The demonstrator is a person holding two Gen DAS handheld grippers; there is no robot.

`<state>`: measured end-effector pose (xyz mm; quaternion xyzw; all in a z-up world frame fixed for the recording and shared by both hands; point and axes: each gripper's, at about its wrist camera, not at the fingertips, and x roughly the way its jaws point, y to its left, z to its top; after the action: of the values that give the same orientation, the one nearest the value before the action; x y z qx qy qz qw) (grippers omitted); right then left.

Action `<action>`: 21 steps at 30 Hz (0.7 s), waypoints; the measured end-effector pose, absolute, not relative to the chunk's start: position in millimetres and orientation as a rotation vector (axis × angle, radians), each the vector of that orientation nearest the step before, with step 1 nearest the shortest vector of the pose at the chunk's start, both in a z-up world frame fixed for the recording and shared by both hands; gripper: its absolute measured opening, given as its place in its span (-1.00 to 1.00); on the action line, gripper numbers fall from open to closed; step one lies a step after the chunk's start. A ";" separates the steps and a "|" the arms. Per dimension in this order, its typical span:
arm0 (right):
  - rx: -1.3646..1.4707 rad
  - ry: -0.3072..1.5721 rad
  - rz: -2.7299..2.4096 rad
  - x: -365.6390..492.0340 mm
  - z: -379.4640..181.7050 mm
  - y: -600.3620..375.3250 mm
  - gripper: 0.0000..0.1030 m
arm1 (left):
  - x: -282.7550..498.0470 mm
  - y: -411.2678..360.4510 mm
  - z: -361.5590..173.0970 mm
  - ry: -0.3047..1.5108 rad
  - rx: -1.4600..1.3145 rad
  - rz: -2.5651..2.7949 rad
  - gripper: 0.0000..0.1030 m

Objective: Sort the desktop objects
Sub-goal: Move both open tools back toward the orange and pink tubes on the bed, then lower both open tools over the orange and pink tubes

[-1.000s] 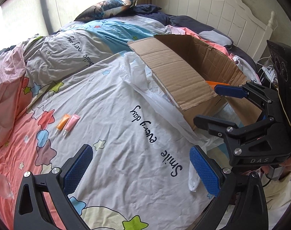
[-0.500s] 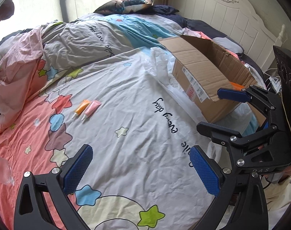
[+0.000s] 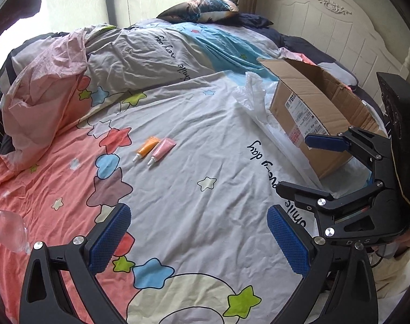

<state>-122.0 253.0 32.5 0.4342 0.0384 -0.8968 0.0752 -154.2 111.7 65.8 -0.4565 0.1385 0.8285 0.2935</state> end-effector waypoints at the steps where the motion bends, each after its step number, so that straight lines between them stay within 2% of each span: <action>1: 1.304 0.118 -2.685 -124.1 31.3 251.5 0.58 | -156.2 110.0 64.6 0.370 -1.222 2.209 1.00; 21: 1.399 0.071 -2.580 -175.0 -1.2 235.5 0.58 | -201.3 100.2 31.4 0.497 -1.252 2.249 1.00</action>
<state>-175.0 235.5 -1.2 0.4740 0.0242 -0.8742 0.1029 -201.3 100.2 31.4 -0.4614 0.1833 0.8290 0.2572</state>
